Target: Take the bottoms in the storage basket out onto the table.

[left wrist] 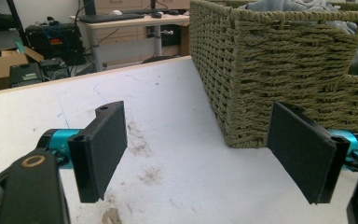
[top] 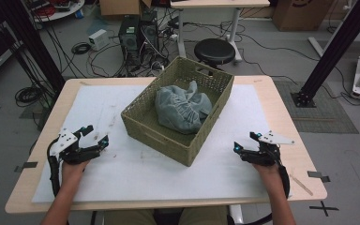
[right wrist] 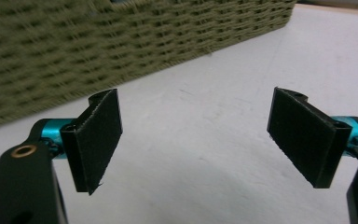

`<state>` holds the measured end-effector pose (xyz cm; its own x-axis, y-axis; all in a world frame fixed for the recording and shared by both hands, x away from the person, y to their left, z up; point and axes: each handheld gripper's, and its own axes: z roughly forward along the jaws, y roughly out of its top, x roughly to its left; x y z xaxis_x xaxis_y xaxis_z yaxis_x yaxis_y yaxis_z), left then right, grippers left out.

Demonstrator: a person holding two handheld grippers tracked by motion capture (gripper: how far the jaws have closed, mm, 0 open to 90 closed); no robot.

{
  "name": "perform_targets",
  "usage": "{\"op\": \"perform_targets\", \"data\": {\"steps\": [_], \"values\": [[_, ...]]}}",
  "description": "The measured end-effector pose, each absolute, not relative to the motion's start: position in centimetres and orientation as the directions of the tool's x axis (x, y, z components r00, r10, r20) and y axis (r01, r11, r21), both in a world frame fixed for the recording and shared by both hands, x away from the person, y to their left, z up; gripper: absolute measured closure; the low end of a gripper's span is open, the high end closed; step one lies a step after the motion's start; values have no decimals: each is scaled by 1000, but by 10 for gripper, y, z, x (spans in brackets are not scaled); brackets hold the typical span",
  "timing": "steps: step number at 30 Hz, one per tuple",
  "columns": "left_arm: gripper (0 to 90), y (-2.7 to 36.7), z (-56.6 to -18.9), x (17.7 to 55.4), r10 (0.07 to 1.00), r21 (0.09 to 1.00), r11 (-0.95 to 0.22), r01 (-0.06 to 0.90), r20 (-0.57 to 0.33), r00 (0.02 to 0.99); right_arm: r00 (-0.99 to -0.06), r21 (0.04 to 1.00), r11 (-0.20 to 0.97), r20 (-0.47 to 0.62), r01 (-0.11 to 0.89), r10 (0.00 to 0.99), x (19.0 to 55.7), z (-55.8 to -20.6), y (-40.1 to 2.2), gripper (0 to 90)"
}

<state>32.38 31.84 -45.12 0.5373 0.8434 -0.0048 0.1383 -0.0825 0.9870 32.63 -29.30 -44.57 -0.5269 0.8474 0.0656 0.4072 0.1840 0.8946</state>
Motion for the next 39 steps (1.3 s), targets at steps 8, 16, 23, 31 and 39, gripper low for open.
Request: {"op": "perform_targets", "data": {"steps": [8,16,23,31,39], "values": [[207,318,-451,324,842,986,-85,142,-5,539,-571,922,129,111,364,814,322,-422,-291,183],[207,319,-451,325,841,986,-82,145,-10,541,-637,941,154,78,301,767,326,-376,-273,182],[207,319,-451,325,836,986,-82,144,-11,549,-687,931,218,45,292,726,347,-339,-245,183],[208,319,-451,325,833,986,-85,144,-9,554,-730,901,300,27,314,683,382,-317,-208,183],[209,319,-451,325,831,986,-82,145,-13,557,-749,856,373,24,357,662,418,-313,-167,183]]}}
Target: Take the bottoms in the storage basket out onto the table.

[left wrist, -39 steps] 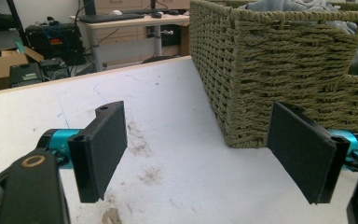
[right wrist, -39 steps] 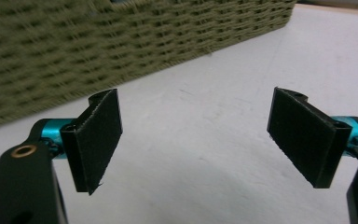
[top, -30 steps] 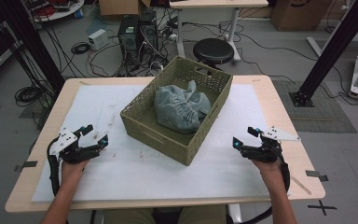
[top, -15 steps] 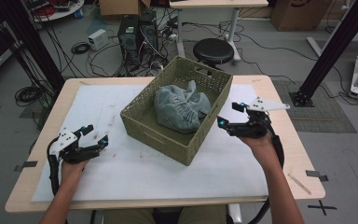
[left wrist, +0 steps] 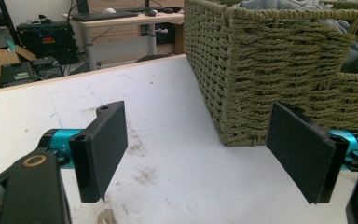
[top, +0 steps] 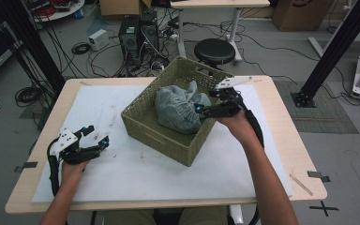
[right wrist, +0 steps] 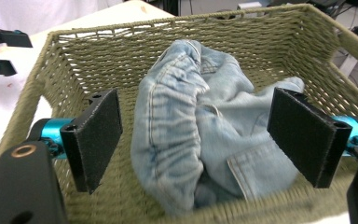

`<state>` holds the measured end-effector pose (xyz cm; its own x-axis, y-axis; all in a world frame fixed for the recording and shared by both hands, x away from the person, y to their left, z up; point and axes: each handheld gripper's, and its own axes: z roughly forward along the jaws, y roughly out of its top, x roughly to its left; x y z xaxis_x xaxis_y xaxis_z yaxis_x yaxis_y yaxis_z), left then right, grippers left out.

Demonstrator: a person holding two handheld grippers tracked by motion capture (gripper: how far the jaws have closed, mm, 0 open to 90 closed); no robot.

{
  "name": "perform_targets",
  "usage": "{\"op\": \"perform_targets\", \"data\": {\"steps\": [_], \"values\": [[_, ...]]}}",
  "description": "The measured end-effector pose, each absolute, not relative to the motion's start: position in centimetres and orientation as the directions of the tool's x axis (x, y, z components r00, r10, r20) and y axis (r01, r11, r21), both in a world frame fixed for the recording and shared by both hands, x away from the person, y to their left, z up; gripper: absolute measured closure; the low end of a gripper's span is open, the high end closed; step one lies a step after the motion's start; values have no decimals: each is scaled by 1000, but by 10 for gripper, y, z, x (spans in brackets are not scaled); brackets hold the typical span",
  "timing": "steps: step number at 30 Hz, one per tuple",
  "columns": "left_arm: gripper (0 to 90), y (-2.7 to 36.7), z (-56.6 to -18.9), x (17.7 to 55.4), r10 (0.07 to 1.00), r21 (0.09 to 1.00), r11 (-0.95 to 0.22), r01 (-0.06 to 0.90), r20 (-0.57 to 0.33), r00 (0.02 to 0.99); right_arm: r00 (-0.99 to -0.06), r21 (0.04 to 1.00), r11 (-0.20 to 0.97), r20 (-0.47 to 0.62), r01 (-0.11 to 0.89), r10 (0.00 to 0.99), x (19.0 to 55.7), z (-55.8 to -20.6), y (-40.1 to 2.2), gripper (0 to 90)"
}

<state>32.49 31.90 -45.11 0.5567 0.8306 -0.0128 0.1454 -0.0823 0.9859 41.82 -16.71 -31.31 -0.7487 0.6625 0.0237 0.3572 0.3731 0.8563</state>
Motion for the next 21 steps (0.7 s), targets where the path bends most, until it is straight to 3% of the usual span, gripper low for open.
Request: {"op": "perform_targets", "data": {"steps": [10,21], "values": [[209,319,-451,325,829,986,-75,147,-20,559,-792,787,481,16,387,610,456,-310,-107,183],[210,320,-451,325,826,987,-68,143,-24,563,-800,677,586,6,445,600,483,-329,-72,183]]}}
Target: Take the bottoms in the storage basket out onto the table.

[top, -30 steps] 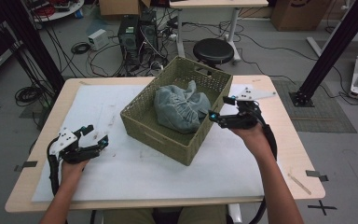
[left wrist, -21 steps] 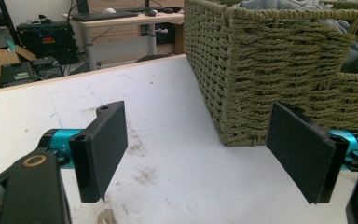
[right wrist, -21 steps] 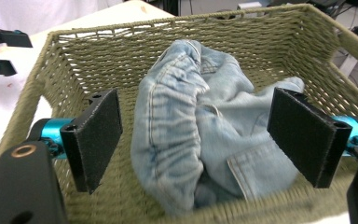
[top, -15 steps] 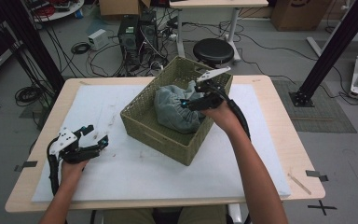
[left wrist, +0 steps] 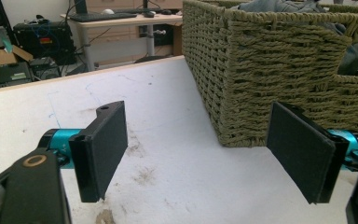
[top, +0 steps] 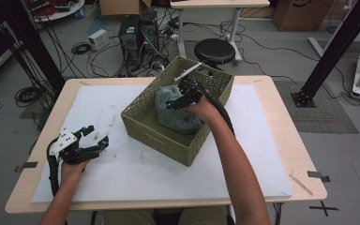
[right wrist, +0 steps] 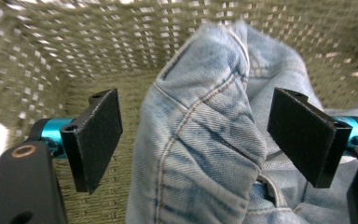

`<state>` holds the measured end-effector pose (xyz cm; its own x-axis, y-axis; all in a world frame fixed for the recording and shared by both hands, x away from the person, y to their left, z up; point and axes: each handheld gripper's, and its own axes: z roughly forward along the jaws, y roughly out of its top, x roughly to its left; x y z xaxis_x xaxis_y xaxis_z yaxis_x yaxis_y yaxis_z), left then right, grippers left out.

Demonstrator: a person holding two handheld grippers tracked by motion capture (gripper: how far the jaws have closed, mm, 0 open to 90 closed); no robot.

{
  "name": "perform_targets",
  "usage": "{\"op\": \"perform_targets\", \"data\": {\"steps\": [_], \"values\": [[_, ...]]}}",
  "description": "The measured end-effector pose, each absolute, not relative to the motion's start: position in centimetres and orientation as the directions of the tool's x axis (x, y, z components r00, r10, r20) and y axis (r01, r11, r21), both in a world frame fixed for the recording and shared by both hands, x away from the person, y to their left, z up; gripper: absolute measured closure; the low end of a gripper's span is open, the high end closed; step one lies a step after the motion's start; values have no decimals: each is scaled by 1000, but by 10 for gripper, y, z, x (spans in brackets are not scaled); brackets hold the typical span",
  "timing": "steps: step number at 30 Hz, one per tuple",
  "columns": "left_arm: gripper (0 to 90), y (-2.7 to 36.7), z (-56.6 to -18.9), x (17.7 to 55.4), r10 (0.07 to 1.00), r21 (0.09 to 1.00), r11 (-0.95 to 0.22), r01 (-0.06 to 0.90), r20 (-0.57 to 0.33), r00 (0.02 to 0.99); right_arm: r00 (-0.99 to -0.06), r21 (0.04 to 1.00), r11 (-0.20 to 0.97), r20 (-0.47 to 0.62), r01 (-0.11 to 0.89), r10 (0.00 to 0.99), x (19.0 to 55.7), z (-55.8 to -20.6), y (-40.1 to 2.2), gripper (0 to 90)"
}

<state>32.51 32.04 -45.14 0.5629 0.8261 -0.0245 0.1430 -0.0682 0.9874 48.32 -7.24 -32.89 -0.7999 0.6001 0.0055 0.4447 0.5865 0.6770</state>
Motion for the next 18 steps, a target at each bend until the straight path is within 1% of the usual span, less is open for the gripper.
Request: {"op": "perform_targets", "data": {"steps": [1,2,4,5,6,8,11,12,14,18], "values": [[210,320,-451,325,826,987,-68,143,-24,563,-800,677,586,6,445,600,483,-329,-72,183],[210,321,-451,325,826,987,-66,145,-27,563,-794,652,598,11,467,607,488,-333,-70,183],[210,320,-451,325,827,987,-65,145,-28,562,-791,647,600,8,470,611,489,-334,-68,183],[210,321,-451,325,826,987,-66,147,-28,562,-790,622,619,-2,479,613,492,-336,-64,183],[210,321,-451,325,826,987,-66,147,-28,563,-790,622,619,-2,479,613,492,-336,-64,183],[210,321,-451,325,825,987,-67,147,-28,564,-792,567,663,-30,489,610,496,-344,-56,183],[211,321,-451,325,824,987,-65,145,-29,566,-789,528,685,-43,502,612,500,-351,-49,183],[211,321,-451,325,823,987,-65,145,-30,567,-789,528,685,-43,502,612,500,-351,-49,183],[211,322,-451,325,822,987,-61,147,-34,568,-783,480,714,-85,510,617,504,-361,-42,183],[211,322,-452,325,820,988,-58,144,-35,571,-766,457,707,-82,540,638,511,-370,-42,182]]}}
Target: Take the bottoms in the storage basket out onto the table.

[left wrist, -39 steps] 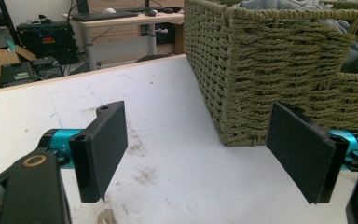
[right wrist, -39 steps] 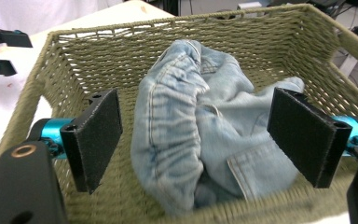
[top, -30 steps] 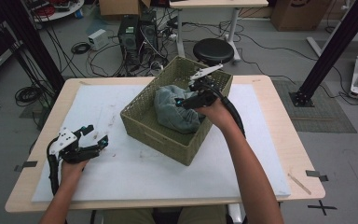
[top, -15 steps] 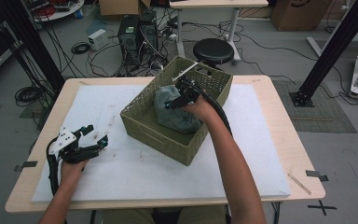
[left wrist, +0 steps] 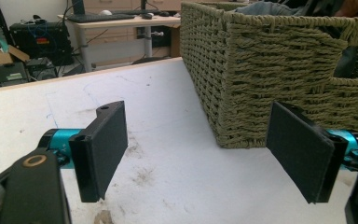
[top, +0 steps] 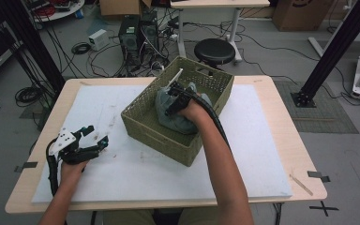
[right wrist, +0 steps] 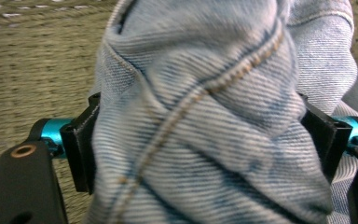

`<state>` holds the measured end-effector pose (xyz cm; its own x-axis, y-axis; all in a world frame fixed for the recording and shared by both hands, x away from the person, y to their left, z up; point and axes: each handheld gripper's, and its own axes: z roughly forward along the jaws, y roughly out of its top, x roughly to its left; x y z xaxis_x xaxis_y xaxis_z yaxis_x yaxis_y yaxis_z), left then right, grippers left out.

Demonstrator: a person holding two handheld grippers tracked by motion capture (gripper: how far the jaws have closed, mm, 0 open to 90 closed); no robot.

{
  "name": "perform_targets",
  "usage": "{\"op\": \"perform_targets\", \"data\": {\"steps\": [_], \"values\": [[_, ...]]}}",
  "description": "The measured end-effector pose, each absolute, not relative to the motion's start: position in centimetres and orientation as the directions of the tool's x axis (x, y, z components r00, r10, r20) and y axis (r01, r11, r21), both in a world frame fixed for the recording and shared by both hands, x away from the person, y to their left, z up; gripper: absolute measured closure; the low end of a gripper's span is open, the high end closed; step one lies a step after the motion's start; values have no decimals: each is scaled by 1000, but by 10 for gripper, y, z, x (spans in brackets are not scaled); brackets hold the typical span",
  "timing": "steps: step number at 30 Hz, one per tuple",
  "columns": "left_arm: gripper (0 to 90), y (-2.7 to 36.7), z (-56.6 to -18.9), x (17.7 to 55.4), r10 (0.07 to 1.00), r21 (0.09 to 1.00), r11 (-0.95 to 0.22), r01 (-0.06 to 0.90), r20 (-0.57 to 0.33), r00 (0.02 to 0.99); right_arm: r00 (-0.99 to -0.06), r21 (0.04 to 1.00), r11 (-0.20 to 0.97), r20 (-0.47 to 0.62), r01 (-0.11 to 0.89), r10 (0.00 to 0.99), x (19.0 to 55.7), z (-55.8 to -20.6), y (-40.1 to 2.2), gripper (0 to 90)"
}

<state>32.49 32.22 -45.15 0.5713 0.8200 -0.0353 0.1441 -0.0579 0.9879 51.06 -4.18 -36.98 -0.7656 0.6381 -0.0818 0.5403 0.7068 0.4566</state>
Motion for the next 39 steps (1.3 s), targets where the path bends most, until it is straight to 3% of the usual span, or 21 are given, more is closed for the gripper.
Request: {"op": "perform_targets", "data": {"steps": [11,17,18,19,20,21,22,24,27,31,32,34,39], "values": [[211,322,-452,325,820,988,-62,142,-31,571,-762,400,711,-45,579,646,515,-380,-42,194],[211,322,-452,325,821,988,-61,141,-30,570,-763,370,717,-32,590,645,517,-384,-40,321],[212,322,-452,325,821,988,-61,141,-30,570,-764,363,724,-47,587,643,517,-385,-39,407],[212,322,-452,325,821,988,-60,141,-31,570,-764,363,724,-47,587,643,517,-385,-39,407],[212,322,-452,325,821,988,-59,142,-33,570,-768,360,731,-57,580,638,517,-385,-39,494],[212,322,-452,325,821,988,-59,142,-33,570,-768,360,731,-57,580,638,517,-385,-39,494],[212,322,-452,325,821,988,-57,142,-34,570,-765,364,723,-44,587,643,517,-383,-40,580],[212,322,-452,325,820,988,-57,143,-35,571,-760,368,716,-36,594,649,516,-382,-41,612],[211,323,-452,325,819,988,-53,143,-39,572,-765,400,713,-44,576,643,512,-375,-40,684],[213,323,-452,325,820,988,-47,145,-45,571,-768,484,678,-18,554,640,507,-366,-44,697],[213,323,-452,325,820,988,-47,145,-45,570,-755,556,617,32,558,655,504,-358,-50,700],[213,323,-452,325,820,988,-52,144,-40,571,-751,601,569,81,561,655,502,-353,-55,701],[214,323,-452,325,821,989,-48,143,-42,569,-757,667,523,96,531,646,495,-342,-64,704]]}}
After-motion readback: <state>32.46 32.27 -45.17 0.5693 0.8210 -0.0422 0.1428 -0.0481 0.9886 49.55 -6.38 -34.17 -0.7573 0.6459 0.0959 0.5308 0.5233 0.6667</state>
